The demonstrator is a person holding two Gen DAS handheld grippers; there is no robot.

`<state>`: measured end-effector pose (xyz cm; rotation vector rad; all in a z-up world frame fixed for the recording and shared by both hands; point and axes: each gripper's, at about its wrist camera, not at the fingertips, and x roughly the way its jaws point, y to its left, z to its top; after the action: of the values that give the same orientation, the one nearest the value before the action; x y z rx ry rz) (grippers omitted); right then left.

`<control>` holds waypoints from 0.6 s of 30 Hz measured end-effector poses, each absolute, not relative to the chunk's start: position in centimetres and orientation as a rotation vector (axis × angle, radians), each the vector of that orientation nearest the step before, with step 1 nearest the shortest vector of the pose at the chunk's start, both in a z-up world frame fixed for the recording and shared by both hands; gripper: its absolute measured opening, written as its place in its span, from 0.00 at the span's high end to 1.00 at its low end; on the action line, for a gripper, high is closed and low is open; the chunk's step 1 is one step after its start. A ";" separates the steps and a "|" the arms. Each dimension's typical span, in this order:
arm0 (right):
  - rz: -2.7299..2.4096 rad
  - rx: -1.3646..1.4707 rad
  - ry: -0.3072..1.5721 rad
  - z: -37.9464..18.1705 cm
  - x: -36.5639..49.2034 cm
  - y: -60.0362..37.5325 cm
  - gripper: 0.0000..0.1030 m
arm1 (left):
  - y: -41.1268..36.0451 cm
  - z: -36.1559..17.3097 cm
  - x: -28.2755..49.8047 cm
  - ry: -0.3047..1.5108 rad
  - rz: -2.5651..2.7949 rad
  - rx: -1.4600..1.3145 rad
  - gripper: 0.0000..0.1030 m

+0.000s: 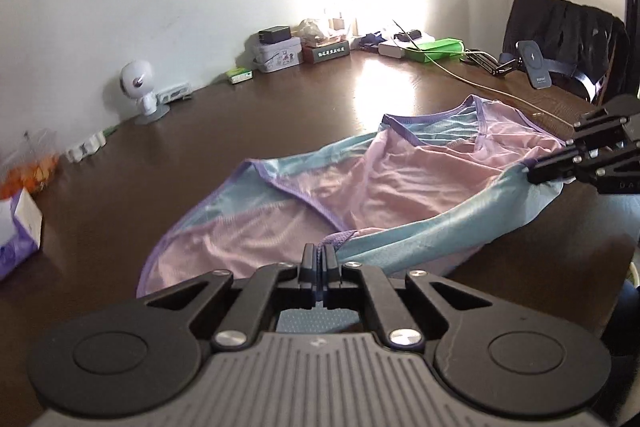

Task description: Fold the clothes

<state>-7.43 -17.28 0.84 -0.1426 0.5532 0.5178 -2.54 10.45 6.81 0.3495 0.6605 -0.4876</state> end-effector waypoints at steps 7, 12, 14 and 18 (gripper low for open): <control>0.396 -0.129 0.622 0.4 0.1 -17.7 0.93 | 12.2 3.7 2.3 0.789 -0.484 0.346 0.84; 0.385 -0.101 0.609 1.5 -4.6 -24.4 0.56 | 17.3 3.2 -0.1 0.806 -0.470 0.176 0.61; 0.416 -0.089 0.667 0.9 -6.4 -26.1 0.56 | 18.6 3.3 -0.4 0.798 -0.455 0.128 0.61; 0.416 -0.131 0.716 -0.8 -8.1 -26.5 0.57 | 20.0 3.9 0.7 0.737 -0.425 0.060 0.56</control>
<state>-8.09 -26.48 -0.79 -0.1308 0.7163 0.4156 0.73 20.01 3.92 0.0604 0.7368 -0.4249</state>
